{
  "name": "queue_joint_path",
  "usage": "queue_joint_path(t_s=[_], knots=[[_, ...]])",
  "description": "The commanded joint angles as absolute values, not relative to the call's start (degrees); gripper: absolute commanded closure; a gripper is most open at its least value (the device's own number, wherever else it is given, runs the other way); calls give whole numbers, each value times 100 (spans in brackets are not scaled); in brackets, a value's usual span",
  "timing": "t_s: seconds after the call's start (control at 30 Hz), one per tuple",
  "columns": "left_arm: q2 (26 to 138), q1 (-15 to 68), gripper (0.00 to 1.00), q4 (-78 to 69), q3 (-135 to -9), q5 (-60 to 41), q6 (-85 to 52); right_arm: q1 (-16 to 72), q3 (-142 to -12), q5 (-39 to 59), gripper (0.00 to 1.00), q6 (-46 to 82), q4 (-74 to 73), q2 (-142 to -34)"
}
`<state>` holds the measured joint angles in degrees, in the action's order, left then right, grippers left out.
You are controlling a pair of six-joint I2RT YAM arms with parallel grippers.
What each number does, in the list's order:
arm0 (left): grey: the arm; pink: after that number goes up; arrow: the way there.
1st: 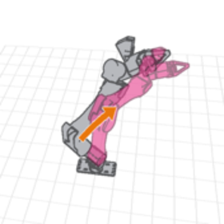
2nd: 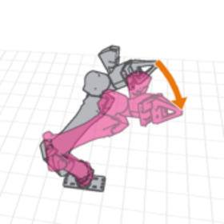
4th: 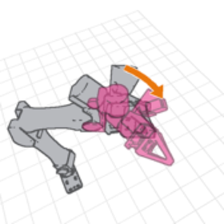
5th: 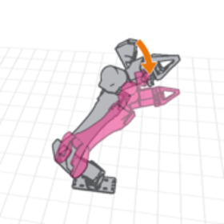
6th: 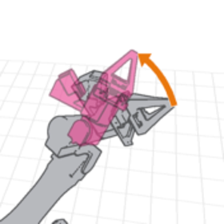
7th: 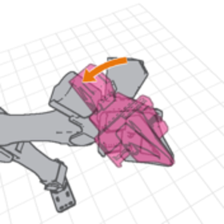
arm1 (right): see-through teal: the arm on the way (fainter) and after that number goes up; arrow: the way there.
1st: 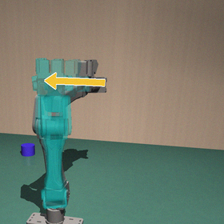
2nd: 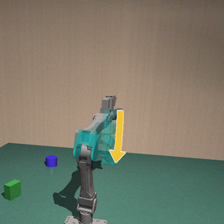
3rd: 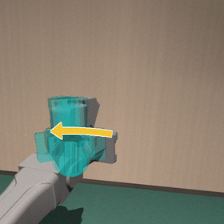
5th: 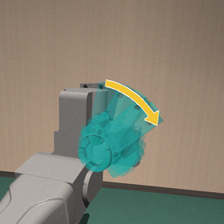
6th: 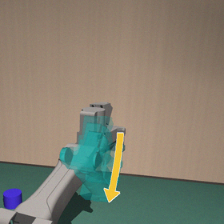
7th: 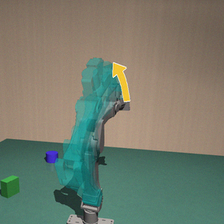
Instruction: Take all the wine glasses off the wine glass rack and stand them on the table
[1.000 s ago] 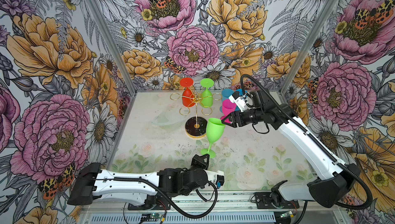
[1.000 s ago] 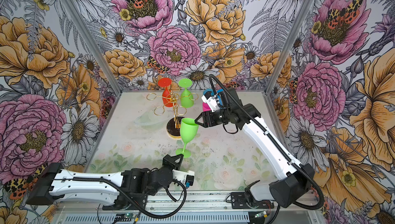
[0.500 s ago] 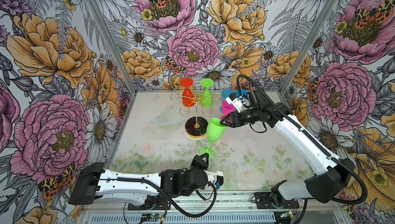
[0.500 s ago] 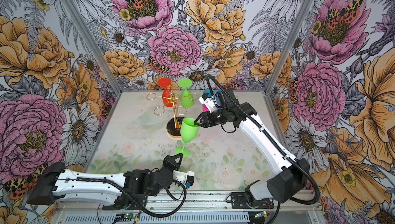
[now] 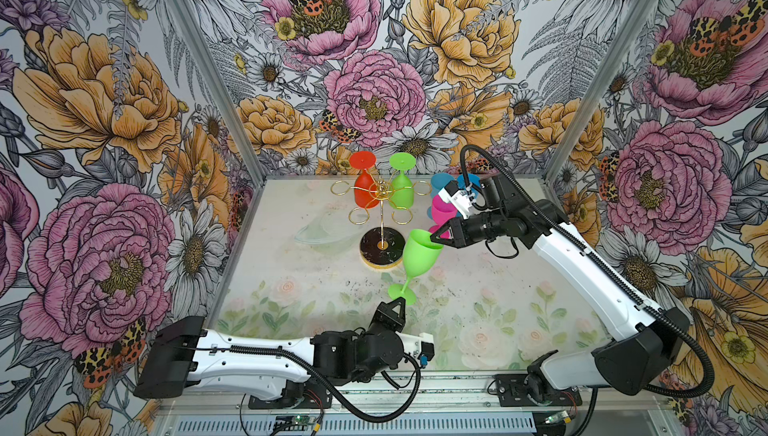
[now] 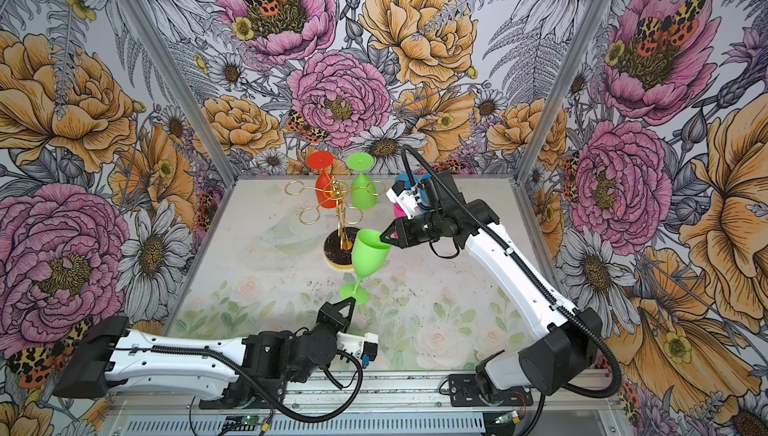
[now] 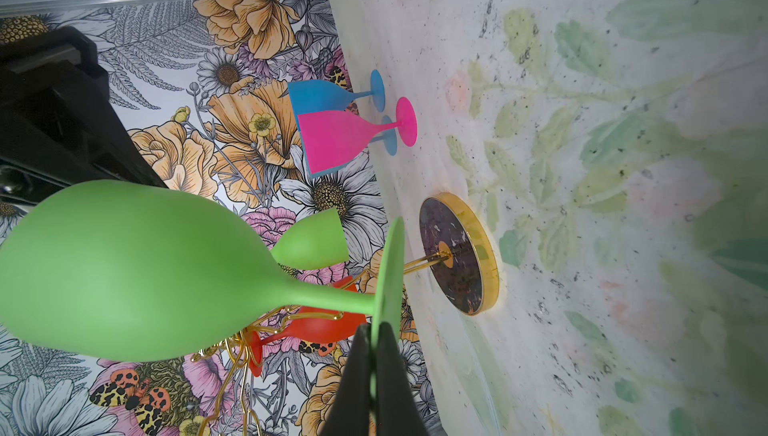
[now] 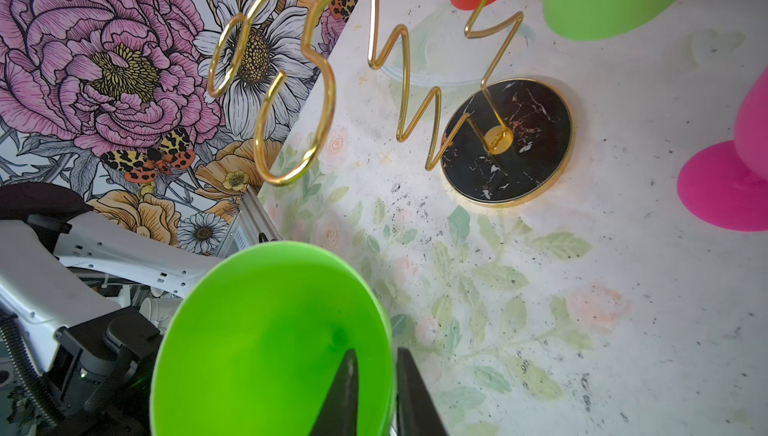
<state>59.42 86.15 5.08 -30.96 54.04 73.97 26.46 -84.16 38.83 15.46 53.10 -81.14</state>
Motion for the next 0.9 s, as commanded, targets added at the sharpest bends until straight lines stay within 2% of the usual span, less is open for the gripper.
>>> queue_joint_path(t_s=[0.0,0.1,0.33,0.4,0.57,0.7,0.87], knots=[[5962,8643,100,143,-3008,5630,7402,2690,-8407,3910,93,1494,5293,-8121],[6011,8641,100,51,-2963,5643,7417,2694,-8394,3895,100,1493,5291,-8121],[6072,8649,100,-69,-2874,5669,7402,2694,-8409,3825,100,1498,5283,-8135],[6063,8646,92,-75,-2857,5669,7360,2698,-8428,3757,100,1496,5283,-8121],[6024,8640,79,-53,-2813,5587,6984,2681,-8505,3546,100,1469,5283,-8084],[6018,8648,61,363,-2873,5355,6344,2658,-8564,3228,100,1443,5275,-8033],[6073,8666,51,452,-2902,5218,5825,2624,-8651,2838,100,1452,5262,-7977]])
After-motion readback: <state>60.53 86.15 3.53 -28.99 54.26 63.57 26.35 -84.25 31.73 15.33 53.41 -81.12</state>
